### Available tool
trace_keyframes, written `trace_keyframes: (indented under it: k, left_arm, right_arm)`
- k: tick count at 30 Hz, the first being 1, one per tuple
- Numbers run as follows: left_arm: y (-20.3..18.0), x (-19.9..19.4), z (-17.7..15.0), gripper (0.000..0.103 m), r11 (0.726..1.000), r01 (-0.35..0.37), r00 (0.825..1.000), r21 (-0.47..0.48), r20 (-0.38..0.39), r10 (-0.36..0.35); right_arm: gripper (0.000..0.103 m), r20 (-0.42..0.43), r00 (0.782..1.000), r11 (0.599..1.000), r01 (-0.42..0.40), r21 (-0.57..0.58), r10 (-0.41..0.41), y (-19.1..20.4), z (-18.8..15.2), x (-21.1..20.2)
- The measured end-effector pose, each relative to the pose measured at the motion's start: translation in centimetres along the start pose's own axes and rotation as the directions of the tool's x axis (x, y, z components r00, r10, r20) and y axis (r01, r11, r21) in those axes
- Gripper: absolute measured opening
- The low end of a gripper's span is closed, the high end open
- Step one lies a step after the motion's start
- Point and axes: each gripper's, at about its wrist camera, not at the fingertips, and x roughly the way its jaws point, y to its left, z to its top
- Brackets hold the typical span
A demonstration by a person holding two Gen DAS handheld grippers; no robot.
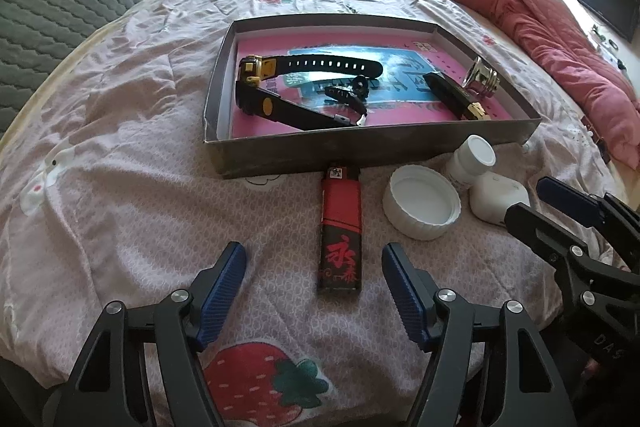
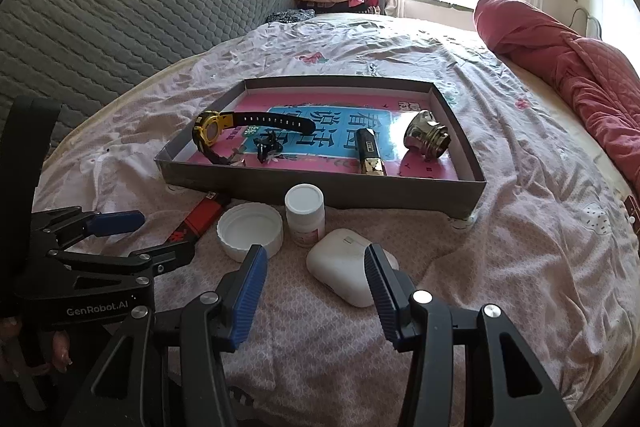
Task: Organize rigid objects
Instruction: 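Move left gripper to the red lighter while right gripper moves to the white bottle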
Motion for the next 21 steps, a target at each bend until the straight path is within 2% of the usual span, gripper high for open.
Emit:
trace_keyframes:
  k: [21]
  left_arm:
    - [-0.4, 1.4, 0.3, 0.064, 1.000, 0.003, 1.000, 0.012, -0.008, -0.003]
  right_arm:
    - [0.050, -0.001, 1.000, 1.000, -0.003, -0.002, 0.003, -0.2, 0.9, 2.3]
